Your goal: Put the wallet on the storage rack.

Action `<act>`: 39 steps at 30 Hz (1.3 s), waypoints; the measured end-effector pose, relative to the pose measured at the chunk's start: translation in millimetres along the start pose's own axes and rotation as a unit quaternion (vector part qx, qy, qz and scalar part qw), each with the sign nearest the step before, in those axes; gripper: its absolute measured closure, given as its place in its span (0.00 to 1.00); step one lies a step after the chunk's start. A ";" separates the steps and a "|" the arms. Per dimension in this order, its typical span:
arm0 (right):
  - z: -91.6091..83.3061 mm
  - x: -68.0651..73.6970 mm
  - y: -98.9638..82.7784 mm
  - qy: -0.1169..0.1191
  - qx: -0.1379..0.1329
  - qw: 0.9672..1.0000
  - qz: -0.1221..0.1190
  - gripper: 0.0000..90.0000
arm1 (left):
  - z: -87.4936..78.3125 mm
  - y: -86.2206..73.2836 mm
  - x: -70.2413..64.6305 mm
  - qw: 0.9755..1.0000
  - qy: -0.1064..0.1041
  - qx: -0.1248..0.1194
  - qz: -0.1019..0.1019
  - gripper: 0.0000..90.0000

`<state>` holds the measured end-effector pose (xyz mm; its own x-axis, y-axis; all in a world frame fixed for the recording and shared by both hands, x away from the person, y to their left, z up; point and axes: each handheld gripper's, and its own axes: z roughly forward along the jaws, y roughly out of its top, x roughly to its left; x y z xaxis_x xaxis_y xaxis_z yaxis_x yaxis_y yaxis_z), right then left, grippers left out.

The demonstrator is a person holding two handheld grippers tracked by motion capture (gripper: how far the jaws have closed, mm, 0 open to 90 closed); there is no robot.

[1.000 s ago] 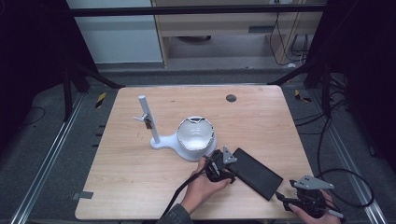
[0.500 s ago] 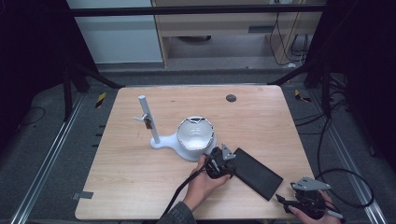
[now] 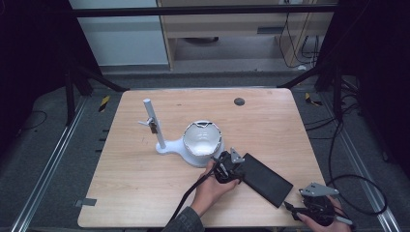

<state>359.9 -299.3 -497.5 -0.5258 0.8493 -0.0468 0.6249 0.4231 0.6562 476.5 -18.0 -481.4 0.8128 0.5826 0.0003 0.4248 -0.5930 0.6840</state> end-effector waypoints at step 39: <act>-3.3 -4.8 1.1 0.005 -0.051 0.998 0.026 0.29 | -3.9 1.1 2.1 0.999 -0.037 0.017 -0.013 0.52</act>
<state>361.2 -304.0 -494.0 -0.4999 0.8661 -0.0040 0.5895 0.3436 0.7310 477.2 -15.2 -477.8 0.8283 0.5557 -0.0710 0.4574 -0.5976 0.6585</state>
